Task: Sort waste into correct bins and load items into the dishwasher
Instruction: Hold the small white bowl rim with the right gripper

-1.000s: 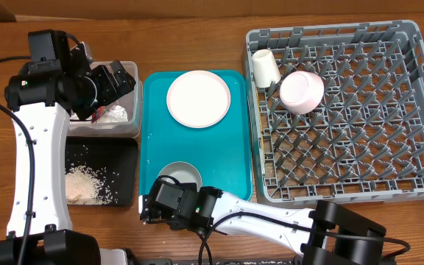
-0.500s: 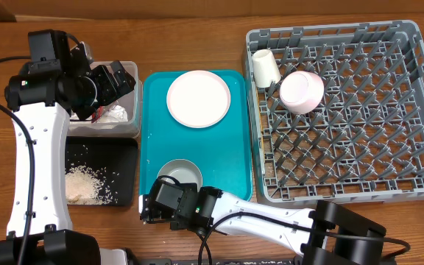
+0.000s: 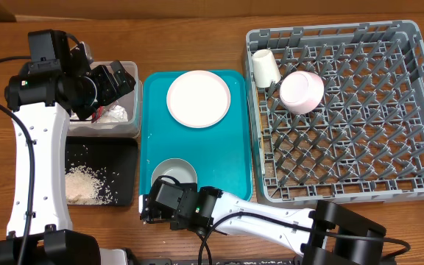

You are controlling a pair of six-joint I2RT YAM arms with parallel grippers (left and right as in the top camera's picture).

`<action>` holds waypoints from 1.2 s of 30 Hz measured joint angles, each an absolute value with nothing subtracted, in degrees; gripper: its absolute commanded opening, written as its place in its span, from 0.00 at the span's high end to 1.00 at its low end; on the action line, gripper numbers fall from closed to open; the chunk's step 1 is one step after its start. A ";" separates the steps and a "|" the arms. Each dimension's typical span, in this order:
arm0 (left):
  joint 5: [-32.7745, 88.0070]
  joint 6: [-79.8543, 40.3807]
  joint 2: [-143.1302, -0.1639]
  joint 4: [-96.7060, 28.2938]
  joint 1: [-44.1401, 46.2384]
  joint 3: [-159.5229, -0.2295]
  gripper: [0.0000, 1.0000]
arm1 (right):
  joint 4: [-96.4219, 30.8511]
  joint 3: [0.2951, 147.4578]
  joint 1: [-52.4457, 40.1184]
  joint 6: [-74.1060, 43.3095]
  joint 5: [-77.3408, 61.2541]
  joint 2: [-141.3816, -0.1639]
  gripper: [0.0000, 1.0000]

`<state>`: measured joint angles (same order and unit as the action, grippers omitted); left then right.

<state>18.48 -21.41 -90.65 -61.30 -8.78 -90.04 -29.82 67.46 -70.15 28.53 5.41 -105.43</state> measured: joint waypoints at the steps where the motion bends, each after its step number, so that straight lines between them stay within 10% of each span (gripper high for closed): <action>1: 18.48 -21.41 -90.65 -61.32 -8.78 -90.04 0.00 | -29.80 67.46 -70.15 28.56 5.45 -105.43 0.96; 9: 18.48 -21.41 -90.65 -61.32 -8.78 -90.04 0.00 | -30.37 67.46 -70.15 28.45 5.48 -105.43 0.79; 36: 18.48 -21.41 -90.65 -61.32 -8.78 -90.04 0.00 | -30.87 67.46 -69.19 28.27 5.50 -105.41 0.82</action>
<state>18.48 -21.41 -90.65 -61.32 -8.78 -90.04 -30.87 67.46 -69.19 28.27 5.50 -105.41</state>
